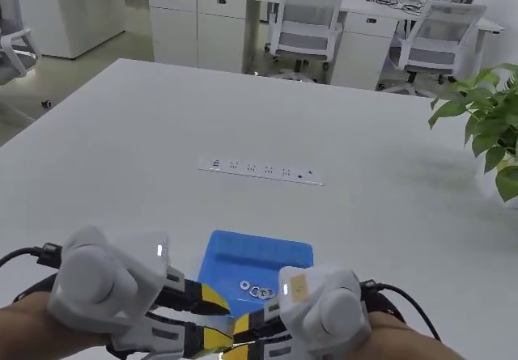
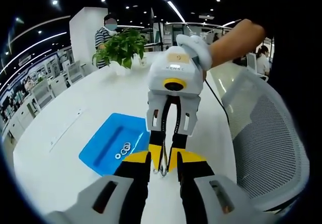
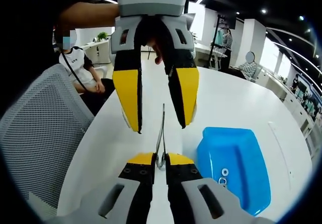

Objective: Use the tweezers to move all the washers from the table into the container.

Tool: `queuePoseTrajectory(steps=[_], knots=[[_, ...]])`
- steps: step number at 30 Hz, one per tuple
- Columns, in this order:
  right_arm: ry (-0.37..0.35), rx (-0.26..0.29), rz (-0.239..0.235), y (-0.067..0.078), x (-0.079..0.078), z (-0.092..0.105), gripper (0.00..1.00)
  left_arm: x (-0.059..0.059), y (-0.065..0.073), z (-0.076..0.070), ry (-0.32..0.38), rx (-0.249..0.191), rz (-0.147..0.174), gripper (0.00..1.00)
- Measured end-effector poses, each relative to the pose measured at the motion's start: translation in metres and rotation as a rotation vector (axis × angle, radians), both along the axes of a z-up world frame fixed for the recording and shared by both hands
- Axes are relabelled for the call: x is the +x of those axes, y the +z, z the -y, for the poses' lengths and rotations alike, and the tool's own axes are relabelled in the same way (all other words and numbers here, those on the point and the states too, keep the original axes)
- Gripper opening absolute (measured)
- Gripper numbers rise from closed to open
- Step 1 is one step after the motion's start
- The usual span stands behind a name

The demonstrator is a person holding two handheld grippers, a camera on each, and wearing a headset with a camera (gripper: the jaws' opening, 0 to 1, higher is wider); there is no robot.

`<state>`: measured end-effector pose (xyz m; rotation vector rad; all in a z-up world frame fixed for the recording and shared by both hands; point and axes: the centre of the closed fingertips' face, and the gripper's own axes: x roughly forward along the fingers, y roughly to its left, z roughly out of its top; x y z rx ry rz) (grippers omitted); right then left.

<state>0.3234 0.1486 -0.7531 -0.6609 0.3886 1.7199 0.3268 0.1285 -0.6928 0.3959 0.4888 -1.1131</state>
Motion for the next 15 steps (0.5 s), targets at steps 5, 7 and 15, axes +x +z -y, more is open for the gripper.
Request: queuePoseTrajectory(steps=[5,7,15], knots=[[-0.003,0.010,0.010,0.009,0.002,0.000,0.09,-0.002,0.001,-0.004,0.028,-0.021,-0.012,0.40],[-0.004,0.015,0.014,0.014,0.004,0.000,0.09,-0.001,0.000,-0.007,0.049,-0.024,-0.006,0.47],[-0.011,0.031,0.027,0.032,0.009,0.000,0.09,0.003,0.007,-0.017,0.131,-0.075,-0.002,0.66]])
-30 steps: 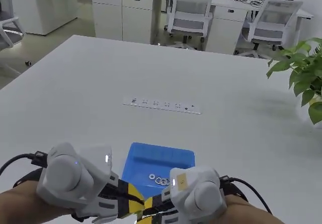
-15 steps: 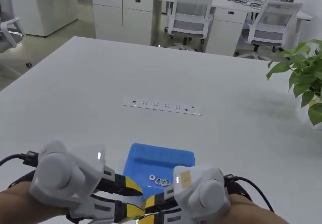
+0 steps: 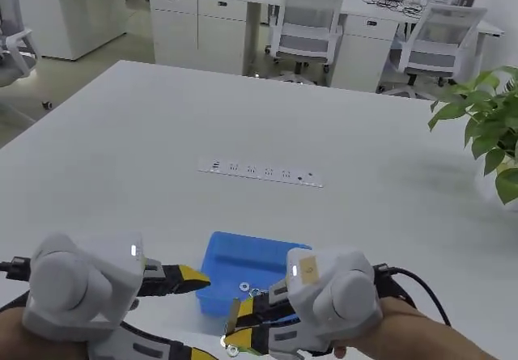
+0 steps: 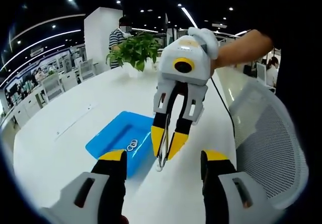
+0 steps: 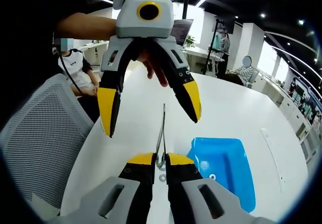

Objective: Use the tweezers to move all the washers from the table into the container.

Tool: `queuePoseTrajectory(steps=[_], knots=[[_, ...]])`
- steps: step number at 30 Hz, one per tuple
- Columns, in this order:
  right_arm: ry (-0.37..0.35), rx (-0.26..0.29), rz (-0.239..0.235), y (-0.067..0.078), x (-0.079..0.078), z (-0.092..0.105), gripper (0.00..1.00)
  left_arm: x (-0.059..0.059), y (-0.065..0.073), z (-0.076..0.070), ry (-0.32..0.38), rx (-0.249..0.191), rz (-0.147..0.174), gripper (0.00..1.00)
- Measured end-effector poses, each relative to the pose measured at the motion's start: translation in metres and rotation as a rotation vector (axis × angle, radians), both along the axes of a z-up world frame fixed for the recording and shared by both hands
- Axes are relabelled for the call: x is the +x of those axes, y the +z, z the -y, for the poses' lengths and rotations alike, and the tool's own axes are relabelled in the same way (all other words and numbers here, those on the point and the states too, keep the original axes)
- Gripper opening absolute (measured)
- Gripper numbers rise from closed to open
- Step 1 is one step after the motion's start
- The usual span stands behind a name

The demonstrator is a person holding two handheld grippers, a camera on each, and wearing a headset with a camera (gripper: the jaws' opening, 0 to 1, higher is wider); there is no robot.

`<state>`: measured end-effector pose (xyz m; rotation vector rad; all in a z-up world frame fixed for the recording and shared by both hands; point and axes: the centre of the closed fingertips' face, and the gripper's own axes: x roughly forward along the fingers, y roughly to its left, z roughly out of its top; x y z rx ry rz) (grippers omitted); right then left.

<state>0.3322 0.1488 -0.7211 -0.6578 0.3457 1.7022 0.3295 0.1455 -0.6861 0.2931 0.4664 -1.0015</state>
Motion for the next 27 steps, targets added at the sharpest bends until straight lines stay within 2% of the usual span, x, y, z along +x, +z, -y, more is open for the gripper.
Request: queuePoseTrajectory(steps=[7,15,20,27], knots=[[-0.015,0.024,0.011,0.018,0.010,-0.001,0.09,0.001,0.005,-0.006,0.055,-0.043,0.003,0.80],[-0.027,0.038,0.033,0.030,0.026,-0.001,0.09,0.000,0.008,-0.009,0.095,-0.075,0.004,0.92],[-0.042,0.046,0.042,0.033,0.039,-0.002,0.09,0.000,0.012,-0.011,0.127,-0.103,0.016,0.98],[-0.048,0.053,0.063,0.028,0.054,-0.006,0.09,0.003,0.012,-0.015,0.155,-0.113,0.016,0.99]])
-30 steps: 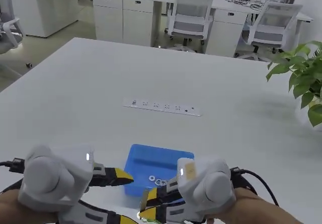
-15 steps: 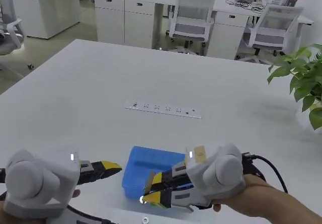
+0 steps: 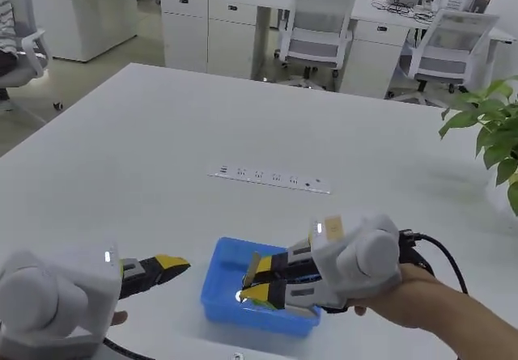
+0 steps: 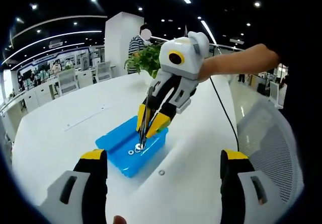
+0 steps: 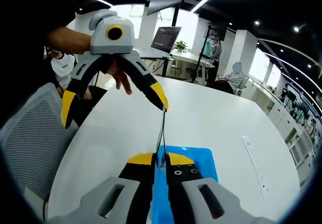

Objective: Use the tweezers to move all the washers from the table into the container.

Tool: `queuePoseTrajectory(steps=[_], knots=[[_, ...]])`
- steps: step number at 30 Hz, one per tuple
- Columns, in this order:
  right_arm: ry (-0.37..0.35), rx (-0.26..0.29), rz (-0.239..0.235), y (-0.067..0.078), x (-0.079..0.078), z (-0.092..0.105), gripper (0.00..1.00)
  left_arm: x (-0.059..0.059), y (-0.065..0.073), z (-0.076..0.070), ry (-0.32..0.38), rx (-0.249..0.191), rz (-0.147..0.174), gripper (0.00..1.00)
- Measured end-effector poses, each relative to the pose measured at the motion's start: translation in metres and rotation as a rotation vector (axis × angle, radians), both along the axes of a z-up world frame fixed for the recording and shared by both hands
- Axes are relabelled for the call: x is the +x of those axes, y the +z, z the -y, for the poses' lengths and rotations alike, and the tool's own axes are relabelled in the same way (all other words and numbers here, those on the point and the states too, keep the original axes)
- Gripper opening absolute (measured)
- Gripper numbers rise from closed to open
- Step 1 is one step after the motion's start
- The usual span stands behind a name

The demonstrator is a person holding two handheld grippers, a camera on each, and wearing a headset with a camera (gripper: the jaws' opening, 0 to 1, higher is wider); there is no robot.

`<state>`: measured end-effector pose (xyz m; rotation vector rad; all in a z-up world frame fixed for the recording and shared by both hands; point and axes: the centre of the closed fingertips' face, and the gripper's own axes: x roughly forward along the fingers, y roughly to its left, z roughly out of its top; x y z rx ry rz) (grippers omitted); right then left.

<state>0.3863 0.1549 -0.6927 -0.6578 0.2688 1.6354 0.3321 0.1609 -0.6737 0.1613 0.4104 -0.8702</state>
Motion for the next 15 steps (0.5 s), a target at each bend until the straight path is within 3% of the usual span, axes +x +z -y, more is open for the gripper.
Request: queuePoseTrajectory(steps=[15], knots=[[-0.008,-0.026,-0.017,-0.025,0.021,-0.006,0.10,0.003,0.000,-0.001,0.011,0.003,0.007,0.99]])
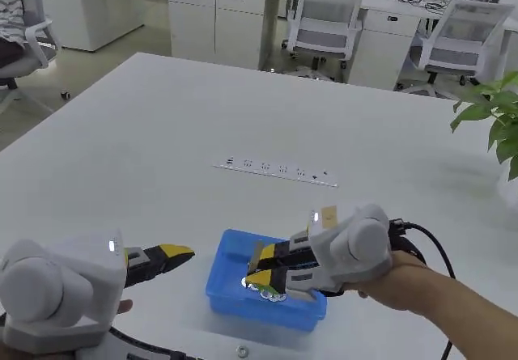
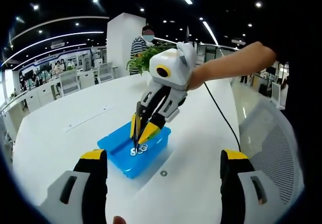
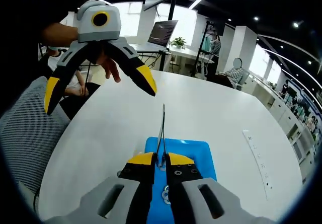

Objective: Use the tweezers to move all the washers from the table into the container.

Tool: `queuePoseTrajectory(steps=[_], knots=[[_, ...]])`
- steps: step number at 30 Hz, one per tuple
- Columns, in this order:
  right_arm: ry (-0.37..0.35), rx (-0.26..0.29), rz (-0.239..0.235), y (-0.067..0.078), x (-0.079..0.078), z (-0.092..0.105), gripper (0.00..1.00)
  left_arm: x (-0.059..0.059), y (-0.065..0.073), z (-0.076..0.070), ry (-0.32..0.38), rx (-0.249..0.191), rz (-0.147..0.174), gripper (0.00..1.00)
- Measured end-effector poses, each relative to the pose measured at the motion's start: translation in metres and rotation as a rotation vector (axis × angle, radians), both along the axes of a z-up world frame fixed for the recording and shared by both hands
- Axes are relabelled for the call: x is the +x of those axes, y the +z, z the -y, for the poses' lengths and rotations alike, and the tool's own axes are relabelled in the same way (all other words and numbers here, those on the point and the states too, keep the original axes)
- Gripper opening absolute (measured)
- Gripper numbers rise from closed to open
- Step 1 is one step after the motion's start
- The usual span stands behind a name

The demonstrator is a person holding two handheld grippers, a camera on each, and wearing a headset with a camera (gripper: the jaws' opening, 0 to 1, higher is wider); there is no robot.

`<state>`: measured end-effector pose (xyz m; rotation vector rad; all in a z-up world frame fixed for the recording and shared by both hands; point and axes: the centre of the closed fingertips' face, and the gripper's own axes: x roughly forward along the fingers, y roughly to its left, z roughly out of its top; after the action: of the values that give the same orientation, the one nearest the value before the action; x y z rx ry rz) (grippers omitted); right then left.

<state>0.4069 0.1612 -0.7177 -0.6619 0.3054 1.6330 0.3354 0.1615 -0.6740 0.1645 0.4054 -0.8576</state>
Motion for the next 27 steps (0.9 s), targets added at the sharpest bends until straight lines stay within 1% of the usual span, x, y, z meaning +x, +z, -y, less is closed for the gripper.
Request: queuePoseTrajectory(steps=[7,11,14,15,19,23,27], knots=[[0.012,-0.024,-0.016,-0.014,0.004,-0.002,0.10,0.003,0.001,-0.003,0.009,-0.009,0.006,0.99],[0.022,-0.040,-0.023,-0.023,0.005,-0.003,0.10,0.006,0.002,-0.002,0.013,-0.009,0.005,0.97],[0.021,-0.050,-0.038,-0.028,0.006,-0.003,0.10,0.008,0.001,-0.002,0.013,-0.012,0.002,0.93],[0.024,-0.053,-0.038,-0.029,0.006,-0.003,0.10,0.009,0.001,-0.003,0.012,-0.011,0.007,0.91],[0.019,-0.056,-0.047,-0.034,0.008,-0.003,0.10,0.016,-0.001,-0.005,0.014,-0.008,0.009,0.90],[0.016,-0.058,-0.051,-0.037,0.011,-0.003,0.10,0.020,-0.001,-0.003,0.010,-0.008,0.005,0.89],[0.014,-0.061,-0.054,-0.040,0.012,-0.003,0.10,0.026,-0.001,-0.003,0.005,-0.010,0.005,0.86]])
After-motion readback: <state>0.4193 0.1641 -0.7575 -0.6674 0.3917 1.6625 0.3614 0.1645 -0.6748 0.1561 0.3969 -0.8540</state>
